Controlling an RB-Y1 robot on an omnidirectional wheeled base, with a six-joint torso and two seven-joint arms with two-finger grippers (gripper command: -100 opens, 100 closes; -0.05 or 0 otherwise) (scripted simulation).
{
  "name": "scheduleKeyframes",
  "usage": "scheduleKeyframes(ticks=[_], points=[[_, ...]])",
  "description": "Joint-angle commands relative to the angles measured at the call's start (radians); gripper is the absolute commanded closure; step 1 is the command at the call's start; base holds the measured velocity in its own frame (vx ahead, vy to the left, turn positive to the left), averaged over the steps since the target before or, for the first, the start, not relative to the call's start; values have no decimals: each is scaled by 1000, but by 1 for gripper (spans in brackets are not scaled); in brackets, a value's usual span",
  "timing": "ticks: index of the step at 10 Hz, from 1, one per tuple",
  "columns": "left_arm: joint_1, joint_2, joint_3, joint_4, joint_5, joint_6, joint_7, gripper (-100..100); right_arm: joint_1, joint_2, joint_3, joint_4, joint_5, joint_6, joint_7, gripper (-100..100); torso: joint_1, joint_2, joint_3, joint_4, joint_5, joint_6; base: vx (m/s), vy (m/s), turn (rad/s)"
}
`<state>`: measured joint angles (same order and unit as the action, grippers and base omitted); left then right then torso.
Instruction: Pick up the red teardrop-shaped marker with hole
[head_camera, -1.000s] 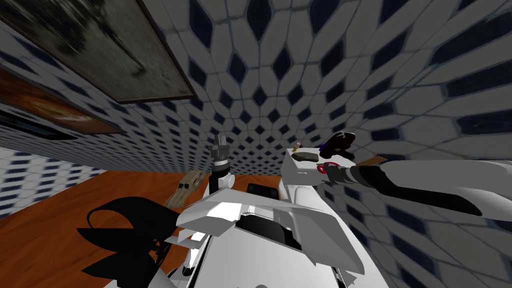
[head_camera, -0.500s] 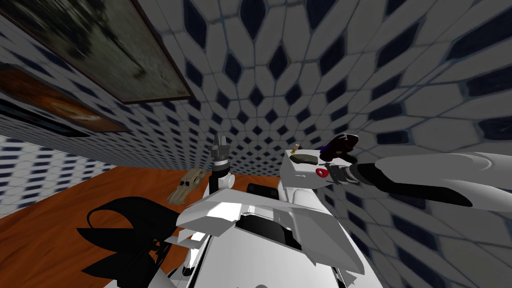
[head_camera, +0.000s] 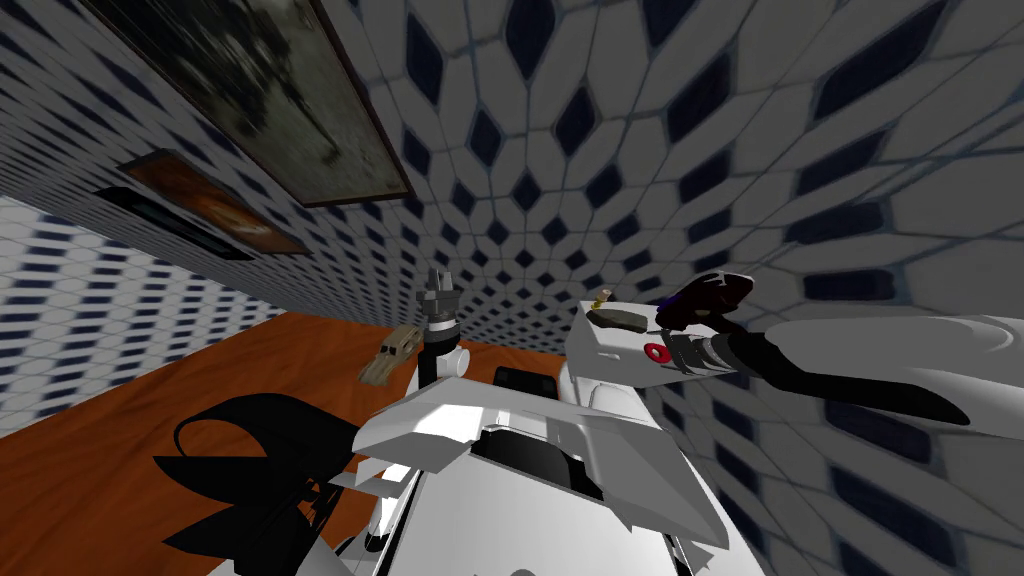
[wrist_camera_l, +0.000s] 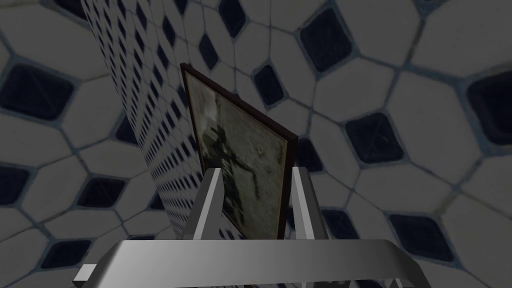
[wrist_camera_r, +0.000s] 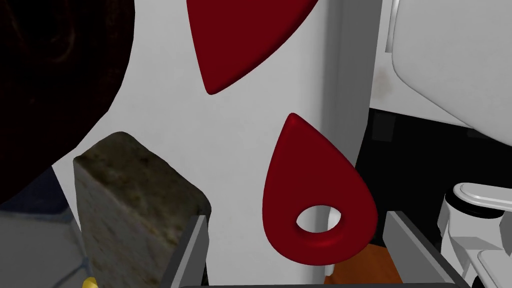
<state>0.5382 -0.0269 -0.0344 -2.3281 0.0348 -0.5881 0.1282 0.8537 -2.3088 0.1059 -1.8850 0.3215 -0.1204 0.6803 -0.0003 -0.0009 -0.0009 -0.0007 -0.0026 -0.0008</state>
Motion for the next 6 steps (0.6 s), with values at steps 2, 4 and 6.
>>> scheduleKeyframes(ticks=[2,4,6], points=[[0,0,0,0,0,0,0,0,-3,35,19,30,3,-12,2,-100,0,-1,0,0,0,0,-63,24,121],[0,0,0,0,0,0,0,0,19,89,28,88,4,-31,1,-100,0,-1,-1,0,0,0,-80,33,287],[0,0,0,0,0,0,0,0,34,125,34,127,5,-44,1,-100,0,-1,-1,0,0,0,-68,23,256]])
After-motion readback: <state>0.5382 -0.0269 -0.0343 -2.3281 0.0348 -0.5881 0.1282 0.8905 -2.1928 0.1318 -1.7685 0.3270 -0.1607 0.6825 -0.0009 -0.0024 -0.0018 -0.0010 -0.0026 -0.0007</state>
